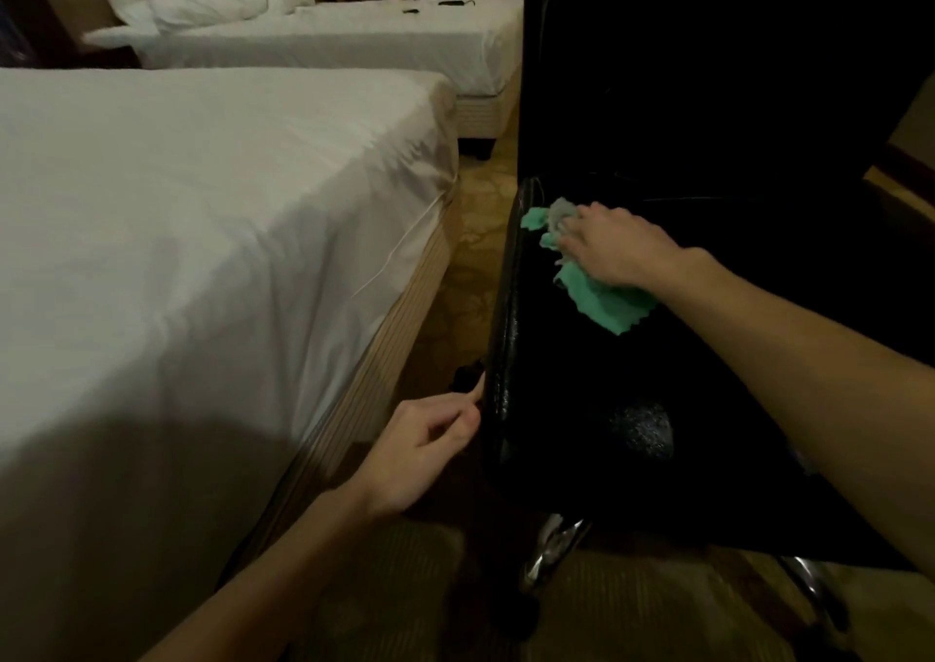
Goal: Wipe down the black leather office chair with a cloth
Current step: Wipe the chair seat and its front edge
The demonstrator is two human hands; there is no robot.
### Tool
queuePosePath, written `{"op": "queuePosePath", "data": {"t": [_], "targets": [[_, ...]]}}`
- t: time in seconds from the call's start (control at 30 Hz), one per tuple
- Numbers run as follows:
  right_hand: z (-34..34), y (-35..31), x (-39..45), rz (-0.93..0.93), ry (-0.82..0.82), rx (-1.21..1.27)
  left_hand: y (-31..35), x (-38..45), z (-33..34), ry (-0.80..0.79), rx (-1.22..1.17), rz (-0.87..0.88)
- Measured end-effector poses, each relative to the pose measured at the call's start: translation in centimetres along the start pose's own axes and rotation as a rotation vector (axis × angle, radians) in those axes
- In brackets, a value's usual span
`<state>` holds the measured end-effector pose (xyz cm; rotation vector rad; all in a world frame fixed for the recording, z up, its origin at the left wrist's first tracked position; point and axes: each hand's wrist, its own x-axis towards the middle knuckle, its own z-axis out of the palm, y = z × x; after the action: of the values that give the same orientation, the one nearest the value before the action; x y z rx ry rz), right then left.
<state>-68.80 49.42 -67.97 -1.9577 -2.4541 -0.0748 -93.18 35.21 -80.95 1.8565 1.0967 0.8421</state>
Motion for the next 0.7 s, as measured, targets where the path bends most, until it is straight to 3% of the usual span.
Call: {"op": "queuePosePath", "data": {"t": [0.23,0.47,0.57,0.7], "targets": [[0.0,-1.4,-3.0,-0.182,0.008,0.211,-0.4,1.0,0.4,0.031,-0.382,-0.109],[-0.6,-1.6,-5.9,-0.443,-0.078,0.188,0.2,6.3,0.1,0.029,-0.626,-0.185],[-0.8,-1.1,-4.9,-0.433,-0.109,0.122,0.2,6.9,0.6,0.035,-0.676,-0.234],[-0.9,-1.3,-1.4,-0.261,-0.104,0.015,-0.1,7.0,0.8,0.008,-0.658,-0.302]]}}
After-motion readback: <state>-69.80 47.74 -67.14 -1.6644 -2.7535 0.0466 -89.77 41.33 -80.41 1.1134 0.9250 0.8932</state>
